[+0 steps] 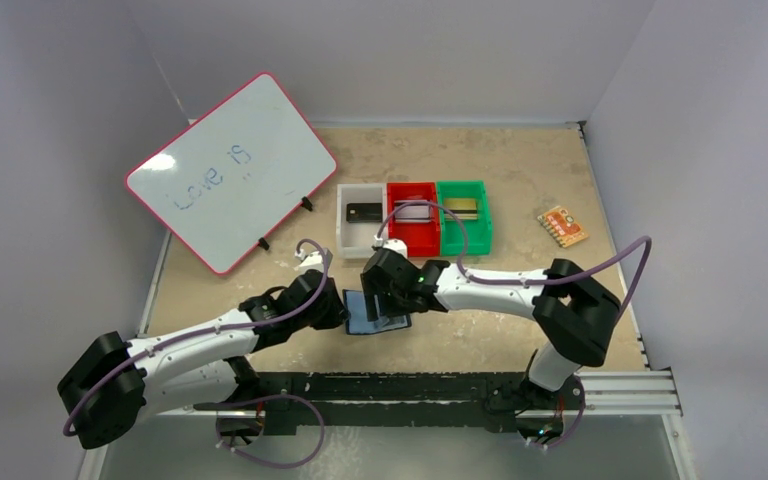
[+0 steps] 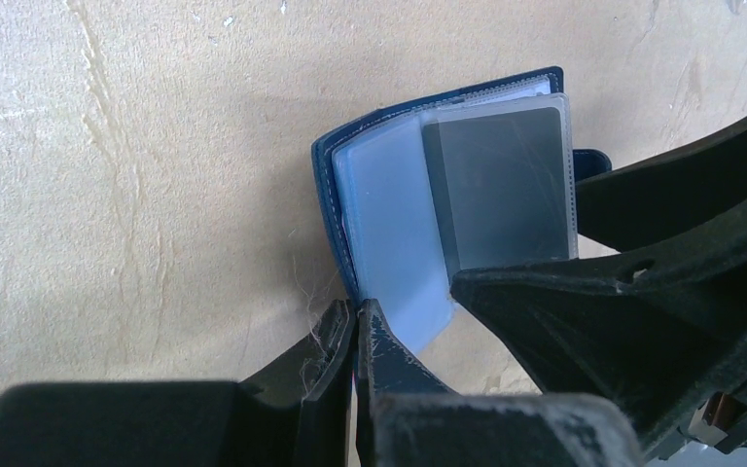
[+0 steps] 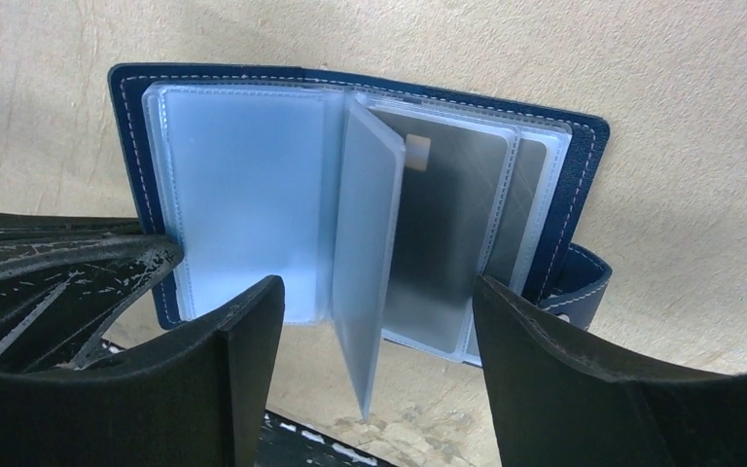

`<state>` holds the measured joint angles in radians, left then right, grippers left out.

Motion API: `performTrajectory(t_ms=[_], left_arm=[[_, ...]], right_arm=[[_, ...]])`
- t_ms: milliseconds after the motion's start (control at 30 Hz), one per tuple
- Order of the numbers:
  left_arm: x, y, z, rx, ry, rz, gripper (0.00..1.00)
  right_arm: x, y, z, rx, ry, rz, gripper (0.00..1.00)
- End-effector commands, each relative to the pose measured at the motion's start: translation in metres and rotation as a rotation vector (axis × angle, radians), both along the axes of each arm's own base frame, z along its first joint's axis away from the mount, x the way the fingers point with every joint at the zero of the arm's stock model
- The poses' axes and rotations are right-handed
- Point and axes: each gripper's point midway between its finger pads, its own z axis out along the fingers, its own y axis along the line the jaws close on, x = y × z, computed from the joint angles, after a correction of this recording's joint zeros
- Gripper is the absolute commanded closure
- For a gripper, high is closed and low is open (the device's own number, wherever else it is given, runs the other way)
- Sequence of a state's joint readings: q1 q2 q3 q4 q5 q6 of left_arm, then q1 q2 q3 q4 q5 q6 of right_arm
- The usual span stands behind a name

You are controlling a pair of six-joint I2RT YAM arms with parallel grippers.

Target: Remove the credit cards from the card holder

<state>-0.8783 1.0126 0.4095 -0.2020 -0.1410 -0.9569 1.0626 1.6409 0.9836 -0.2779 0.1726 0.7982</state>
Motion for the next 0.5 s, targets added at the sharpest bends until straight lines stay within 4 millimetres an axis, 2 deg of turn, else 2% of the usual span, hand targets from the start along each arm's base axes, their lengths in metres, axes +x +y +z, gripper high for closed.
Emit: performTrajectory(t_ms=[0,467], left_arm=[[0.005,-0.014,0.014,-0.052,-0.037,-0.027,1.00],[0.005,-0.013,0.016,-0.059,-0.042,-0.023,1.00]], right_arm=[[0.004,0.032,0.026,0.103,-0.045,0.038,0.26],[0.003,0.012,0.011,-0.126,-0.074,-0.028,0.10]])
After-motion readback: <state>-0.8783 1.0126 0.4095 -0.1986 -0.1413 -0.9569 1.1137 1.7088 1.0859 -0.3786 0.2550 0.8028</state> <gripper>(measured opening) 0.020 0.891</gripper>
